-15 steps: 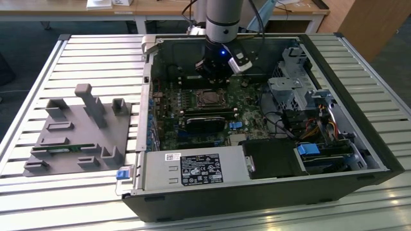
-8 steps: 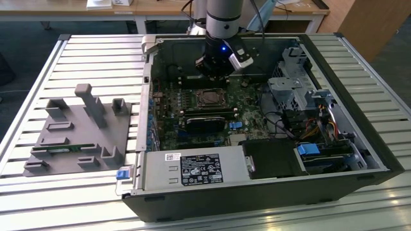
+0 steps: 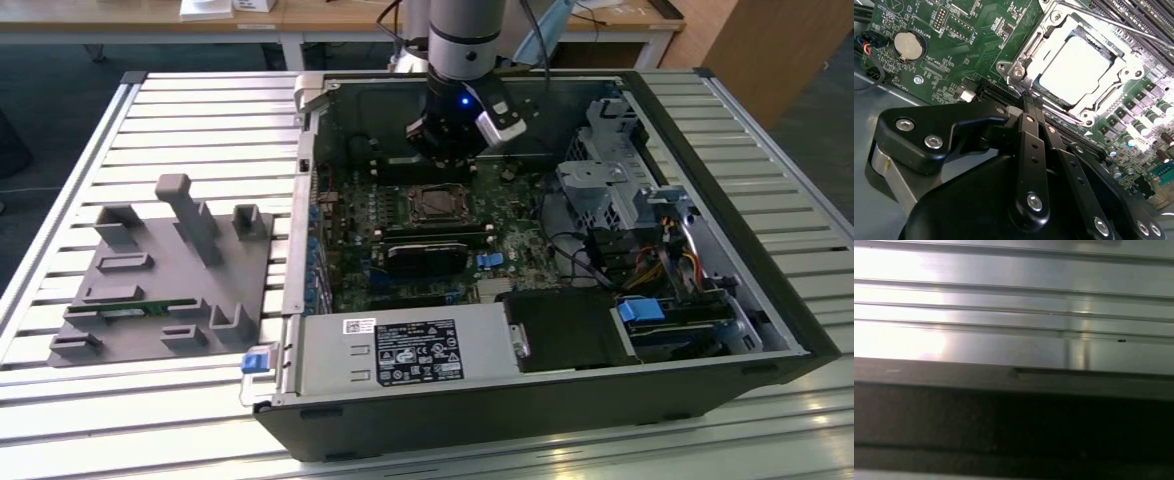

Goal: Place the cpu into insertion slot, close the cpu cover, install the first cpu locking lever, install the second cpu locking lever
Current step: 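Install the first cpu locking lever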

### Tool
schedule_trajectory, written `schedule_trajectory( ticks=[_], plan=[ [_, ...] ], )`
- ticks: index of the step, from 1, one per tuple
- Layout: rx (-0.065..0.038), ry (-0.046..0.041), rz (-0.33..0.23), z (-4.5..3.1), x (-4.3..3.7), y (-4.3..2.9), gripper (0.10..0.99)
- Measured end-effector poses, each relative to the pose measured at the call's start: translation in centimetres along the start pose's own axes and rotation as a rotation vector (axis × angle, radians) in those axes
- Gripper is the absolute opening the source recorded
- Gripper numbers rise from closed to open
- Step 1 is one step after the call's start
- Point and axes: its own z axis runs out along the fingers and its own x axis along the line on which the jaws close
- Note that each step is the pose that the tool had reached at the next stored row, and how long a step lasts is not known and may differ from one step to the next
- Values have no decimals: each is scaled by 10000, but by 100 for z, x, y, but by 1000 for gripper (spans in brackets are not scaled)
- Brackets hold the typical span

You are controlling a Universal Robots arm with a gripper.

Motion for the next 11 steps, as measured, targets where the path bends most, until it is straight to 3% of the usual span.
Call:
schedule_trajectory(
  ticks=[11],
  plan=[
    [-1, 0, -1, -1, 1, -28, 106]
  ],
)
